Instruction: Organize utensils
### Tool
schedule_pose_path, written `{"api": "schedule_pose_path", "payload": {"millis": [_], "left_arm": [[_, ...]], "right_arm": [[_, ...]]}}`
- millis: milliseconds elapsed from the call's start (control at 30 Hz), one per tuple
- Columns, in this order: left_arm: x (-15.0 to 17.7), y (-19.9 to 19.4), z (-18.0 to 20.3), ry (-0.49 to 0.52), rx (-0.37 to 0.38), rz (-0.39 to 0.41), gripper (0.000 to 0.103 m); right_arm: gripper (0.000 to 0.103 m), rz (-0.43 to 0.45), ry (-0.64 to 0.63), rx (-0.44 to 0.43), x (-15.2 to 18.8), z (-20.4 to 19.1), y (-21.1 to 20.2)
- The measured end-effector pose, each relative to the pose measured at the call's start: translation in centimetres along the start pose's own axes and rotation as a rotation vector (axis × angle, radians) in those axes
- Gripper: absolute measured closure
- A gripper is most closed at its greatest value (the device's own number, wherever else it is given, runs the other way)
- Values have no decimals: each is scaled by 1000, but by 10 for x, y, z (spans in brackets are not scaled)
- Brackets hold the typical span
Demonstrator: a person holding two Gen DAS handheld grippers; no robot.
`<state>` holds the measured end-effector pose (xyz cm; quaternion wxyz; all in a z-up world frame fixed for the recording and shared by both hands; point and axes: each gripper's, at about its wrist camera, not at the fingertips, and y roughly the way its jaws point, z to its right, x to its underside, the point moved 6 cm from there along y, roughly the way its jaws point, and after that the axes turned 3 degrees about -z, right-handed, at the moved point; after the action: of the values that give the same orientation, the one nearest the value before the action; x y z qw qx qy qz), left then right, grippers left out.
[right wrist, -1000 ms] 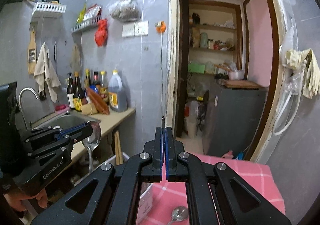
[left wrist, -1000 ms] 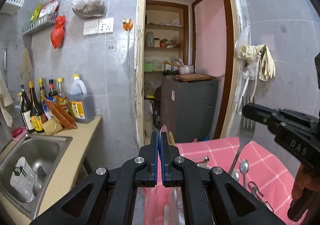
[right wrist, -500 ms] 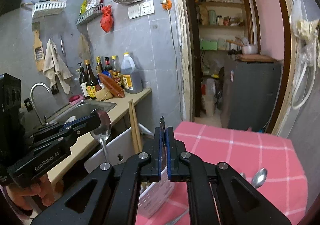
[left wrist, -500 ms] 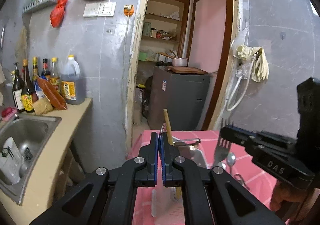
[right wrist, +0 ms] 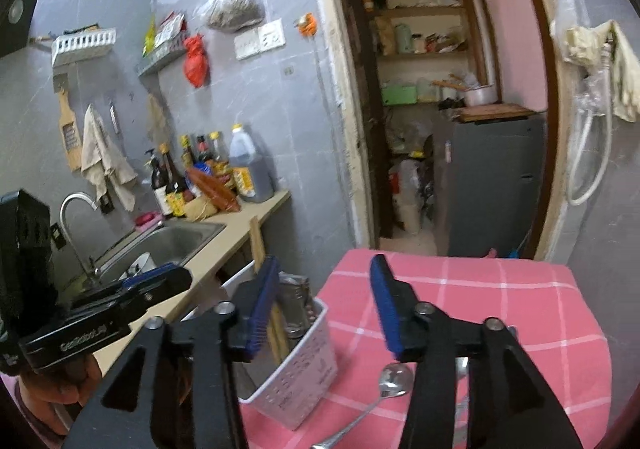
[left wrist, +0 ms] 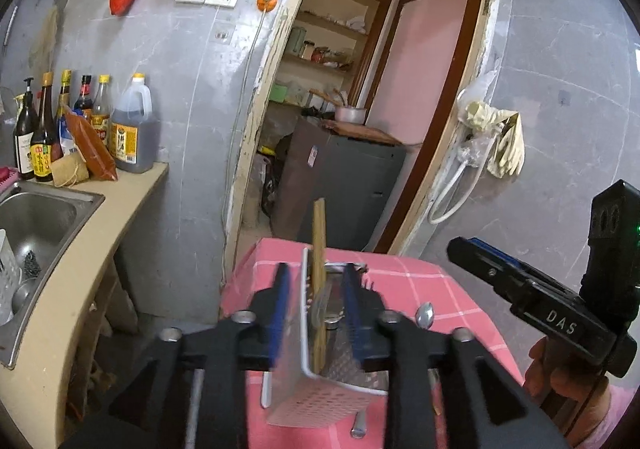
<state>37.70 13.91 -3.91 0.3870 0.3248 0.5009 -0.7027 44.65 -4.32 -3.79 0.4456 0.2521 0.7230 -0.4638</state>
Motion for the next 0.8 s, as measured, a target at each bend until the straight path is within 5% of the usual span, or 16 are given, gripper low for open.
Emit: {"api": "schedule_pose_path", "payload": {"millis": [167, 333, 533, 800], "left_arm": [[-5, -13, 19, 34, -24, 46, 43], [-13, -30, 45, 79, -71, 131, 4], [-13, -42, 80, 144, -107, 205, 0], [10, -33, 132, 258, -88, 189, 0]], "right_arm": [[27, 68, 44, 87, -10, 26, -31], [1, 130, 75, 131, -15, 51, -64], [1, 190, 32, 228, -11, 74, -105], [1, 185, -25, 319, 6, 108, -146]]}}
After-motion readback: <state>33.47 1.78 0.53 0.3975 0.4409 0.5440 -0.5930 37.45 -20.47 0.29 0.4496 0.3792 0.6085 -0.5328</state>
